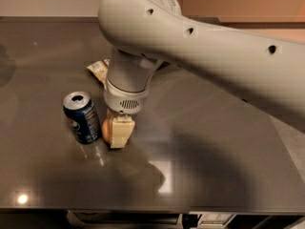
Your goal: Move orange near pepsi can
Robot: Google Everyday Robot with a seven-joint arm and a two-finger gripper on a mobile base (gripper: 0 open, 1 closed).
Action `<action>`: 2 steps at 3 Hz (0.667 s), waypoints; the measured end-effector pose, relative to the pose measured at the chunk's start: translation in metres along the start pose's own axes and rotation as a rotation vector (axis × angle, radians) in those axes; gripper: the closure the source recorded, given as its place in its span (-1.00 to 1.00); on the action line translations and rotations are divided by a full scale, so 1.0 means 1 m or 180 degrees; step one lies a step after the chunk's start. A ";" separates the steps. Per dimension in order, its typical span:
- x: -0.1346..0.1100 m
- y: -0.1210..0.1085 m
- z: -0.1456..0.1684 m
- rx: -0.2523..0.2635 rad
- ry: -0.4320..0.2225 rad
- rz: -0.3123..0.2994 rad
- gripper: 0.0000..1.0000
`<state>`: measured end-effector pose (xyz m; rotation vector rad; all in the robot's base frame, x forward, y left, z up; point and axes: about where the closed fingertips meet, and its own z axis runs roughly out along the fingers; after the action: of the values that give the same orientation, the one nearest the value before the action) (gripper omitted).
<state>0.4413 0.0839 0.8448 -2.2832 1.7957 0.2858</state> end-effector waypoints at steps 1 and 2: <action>0.000 0.001 -0.001 0.0006 0.0004 -0.0004 -0.72; -0.001 0.002 -0.001 0.0012 0.0007 -0.0008 -1.00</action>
Offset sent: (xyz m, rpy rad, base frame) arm -0.0007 0.0000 0.0005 -0.0006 -0.0019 0.0005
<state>0.4397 0.0839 0.8460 -2.2841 1.7928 0.2793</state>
